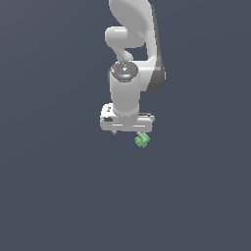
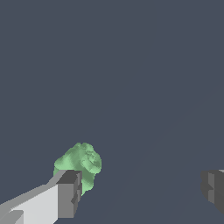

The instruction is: Pick up the object and move it to a goal position.

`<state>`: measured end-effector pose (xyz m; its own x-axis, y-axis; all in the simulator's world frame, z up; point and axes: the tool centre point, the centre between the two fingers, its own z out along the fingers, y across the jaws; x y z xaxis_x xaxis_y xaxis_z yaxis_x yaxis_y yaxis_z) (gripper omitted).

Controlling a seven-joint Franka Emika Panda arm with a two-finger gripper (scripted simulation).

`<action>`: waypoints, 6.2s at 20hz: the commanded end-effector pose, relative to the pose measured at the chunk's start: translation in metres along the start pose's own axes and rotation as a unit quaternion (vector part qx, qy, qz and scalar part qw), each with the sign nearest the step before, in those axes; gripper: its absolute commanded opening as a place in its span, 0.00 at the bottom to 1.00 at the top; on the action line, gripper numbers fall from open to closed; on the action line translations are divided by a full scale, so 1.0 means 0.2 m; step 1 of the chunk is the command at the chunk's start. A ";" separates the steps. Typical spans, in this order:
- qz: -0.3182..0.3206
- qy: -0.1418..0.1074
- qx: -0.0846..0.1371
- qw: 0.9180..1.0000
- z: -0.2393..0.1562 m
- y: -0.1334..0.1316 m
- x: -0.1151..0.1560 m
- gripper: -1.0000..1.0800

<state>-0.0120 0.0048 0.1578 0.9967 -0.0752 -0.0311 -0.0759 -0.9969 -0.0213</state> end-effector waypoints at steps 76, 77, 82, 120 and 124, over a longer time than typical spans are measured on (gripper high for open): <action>-0.321 0.011 -0.015 0.947 0.60 -0.38 -0.24 0.00; -0.321 0.011 -0.015 0.947 0.60 -0.38 -0.24 0.00; -0.320 0.011 -0.015 0.947 0.58 -0.38 -0.24 0.00; -0.321 0.011 -0.014 0.947 -0.96 -0.48 0.13 0.00; -0.321 0.011 -0.015 0.947 -1.10 -0.49 0.17 0.00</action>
<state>0.0331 0.0954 0.3678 0.8375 0.5465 0.0012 0.5465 -0.8375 -0.0005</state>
